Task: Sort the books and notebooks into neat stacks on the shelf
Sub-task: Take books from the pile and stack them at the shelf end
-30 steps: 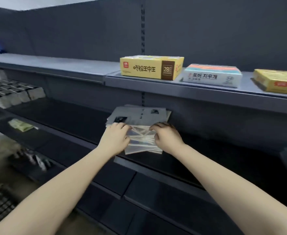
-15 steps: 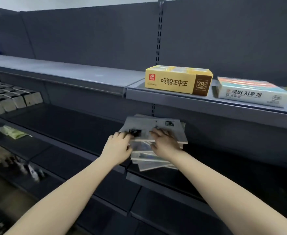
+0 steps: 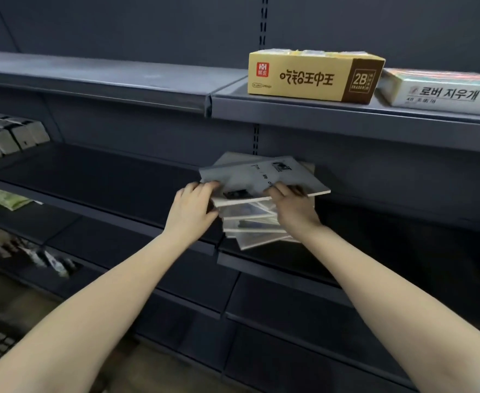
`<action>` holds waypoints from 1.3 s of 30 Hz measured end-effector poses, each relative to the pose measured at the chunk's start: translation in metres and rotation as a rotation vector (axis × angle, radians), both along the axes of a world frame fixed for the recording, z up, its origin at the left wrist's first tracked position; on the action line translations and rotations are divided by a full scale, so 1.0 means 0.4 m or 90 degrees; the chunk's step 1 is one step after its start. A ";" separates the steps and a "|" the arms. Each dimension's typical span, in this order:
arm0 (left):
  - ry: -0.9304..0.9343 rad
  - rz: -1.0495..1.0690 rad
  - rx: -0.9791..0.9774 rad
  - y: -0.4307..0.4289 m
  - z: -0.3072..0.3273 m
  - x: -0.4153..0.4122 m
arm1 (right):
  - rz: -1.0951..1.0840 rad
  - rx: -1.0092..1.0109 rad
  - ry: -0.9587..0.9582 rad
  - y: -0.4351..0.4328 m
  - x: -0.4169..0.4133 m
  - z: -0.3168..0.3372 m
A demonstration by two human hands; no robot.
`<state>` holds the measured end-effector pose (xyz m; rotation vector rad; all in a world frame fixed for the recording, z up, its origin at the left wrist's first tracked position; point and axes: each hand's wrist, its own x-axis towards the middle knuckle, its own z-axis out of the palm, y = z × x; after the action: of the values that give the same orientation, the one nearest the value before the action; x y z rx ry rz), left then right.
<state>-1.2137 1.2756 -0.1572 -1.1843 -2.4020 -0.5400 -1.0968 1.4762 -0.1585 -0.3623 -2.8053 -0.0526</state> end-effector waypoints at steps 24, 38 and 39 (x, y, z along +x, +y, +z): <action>0.213 -0.168 -0.148 0.252 0.031 0.279 | 0.079 -0.174 -0.095 0.172 0.315 0.086; 0.177 -0.195 -0.158 0.398 -0.015 0.417 | 0.052 0.028 -0.011 0.316 0.454 0.009; 0.170 -0.202 -0.154 0.423 -0.015 0.432 | 0.035 0.034 -0.010 0.333 0.478 0.009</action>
<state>-1.0409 1.4449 -0.1634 -1.6435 -2.1077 -0.1664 -0.9057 1.6092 -0.1549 -0.2728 -2.8206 -0.1191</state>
